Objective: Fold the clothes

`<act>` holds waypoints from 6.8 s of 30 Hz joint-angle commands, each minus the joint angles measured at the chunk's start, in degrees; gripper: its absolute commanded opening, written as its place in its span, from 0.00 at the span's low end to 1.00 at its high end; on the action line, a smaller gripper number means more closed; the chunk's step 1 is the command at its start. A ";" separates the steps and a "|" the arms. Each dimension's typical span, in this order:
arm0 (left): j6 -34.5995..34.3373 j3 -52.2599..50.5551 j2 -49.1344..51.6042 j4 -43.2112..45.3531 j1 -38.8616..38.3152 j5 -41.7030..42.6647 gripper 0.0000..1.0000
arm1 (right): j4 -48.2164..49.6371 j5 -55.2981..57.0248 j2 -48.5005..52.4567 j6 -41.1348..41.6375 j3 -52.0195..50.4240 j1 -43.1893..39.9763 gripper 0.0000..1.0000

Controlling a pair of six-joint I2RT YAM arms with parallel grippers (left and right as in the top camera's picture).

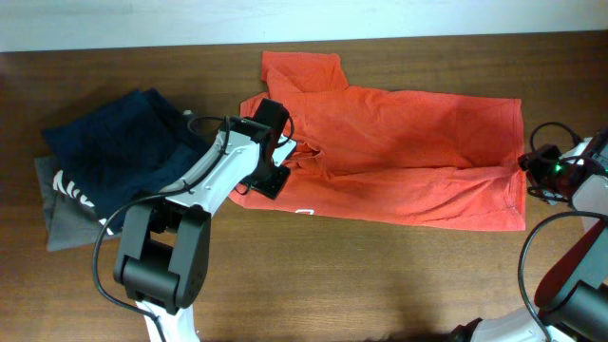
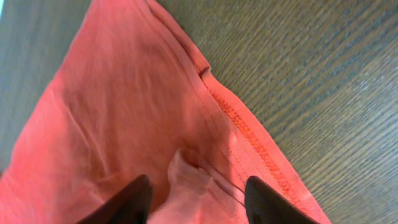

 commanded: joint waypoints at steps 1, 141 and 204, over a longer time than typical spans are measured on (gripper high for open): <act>-0.61 2.29 -1.01 -0.17 0.81 0.81 0.62 | -1.68 0.61 -0.15 -0.09 2.91 -1.07 0.58; -16.00 -11.17 -2.32 3.02 15.08 2.71 0.01 | 24.55 4.09 26.36 14.29 14.08 68.85 0.04; -7.82 -18.71 -5.84 13.09 13.73 6.16 0.01 | -45.62 10.69 -5.40 -5.46 5.27 7.39 0.73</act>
